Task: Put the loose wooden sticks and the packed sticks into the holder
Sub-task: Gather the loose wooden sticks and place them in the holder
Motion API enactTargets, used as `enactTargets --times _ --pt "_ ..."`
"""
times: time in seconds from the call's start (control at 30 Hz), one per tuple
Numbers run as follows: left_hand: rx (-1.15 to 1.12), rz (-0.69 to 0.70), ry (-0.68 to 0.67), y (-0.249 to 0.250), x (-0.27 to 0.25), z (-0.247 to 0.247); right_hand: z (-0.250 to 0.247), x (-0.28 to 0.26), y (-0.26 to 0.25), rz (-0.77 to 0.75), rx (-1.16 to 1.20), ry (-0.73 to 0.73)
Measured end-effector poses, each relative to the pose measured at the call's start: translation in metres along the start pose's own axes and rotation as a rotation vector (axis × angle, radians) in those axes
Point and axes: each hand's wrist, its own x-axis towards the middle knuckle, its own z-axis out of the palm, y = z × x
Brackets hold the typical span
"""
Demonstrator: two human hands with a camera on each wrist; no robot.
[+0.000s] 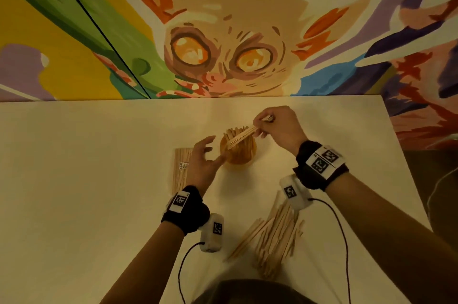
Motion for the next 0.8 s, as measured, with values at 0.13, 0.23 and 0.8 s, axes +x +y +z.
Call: enactTargets --times 0.13,0.23,0.8 --pt "0.223 0.079 -0.131 -0.009 0.013 0.012 0.028 0.016 -0.012 -0.085 -0.394 -0.189" --pt "0.3 0.076 -0.164 -0.013 0.02 0.019 0.059 0.027 -0.009 -0.076 -0.575 -0.327" --pt "0.266 0.083 -0.109 -0.018 0.014 0.008 0.039 0.015 -0.035 -0.129 -0.521 -0.156"
